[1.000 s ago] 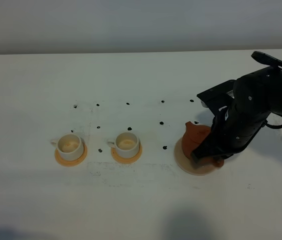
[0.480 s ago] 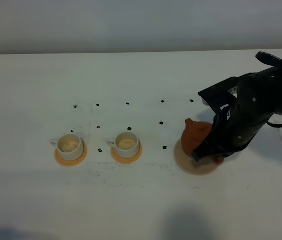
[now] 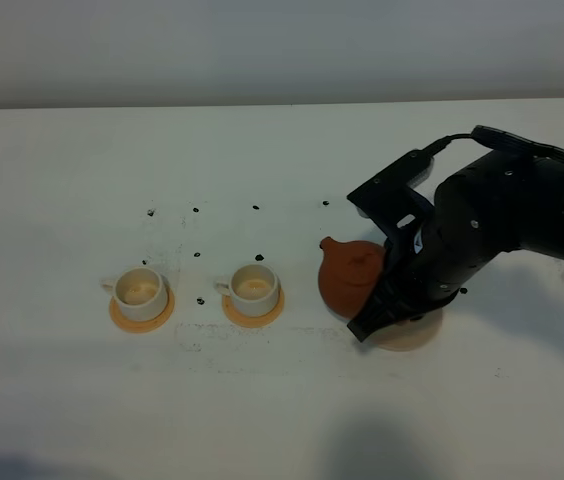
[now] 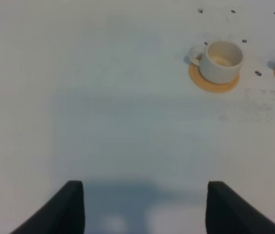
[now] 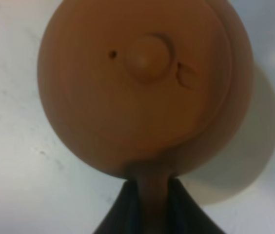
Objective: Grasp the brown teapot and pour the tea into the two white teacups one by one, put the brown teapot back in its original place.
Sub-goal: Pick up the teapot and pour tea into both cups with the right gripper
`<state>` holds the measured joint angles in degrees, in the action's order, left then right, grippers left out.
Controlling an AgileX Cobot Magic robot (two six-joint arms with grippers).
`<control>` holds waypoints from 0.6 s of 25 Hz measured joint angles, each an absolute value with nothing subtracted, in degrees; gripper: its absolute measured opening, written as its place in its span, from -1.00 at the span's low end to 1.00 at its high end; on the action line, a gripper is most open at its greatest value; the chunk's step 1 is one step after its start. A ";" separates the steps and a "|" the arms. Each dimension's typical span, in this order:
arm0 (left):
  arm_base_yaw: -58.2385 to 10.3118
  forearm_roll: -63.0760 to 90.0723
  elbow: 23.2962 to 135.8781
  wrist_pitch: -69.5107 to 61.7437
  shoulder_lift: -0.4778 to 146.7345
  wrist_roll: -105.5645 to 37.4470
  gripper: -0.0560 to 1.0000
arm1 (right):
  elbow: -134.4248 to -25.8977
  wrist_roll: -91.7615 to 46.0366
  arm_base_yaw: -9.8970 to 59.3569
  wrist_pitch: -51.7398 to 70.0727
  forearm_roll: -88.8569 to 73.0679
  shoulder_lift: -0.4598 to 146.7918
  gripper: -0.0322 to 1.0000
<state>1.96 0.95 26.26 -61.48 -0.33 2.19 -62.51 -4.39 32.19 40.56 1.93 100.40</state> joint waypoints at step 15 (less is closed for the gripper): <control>1.96 0.95 26.26 -61.48 -0.33 2.19 0.12 | -69.82 -8.13 33.86 41.14 5.98 101.49 -0.70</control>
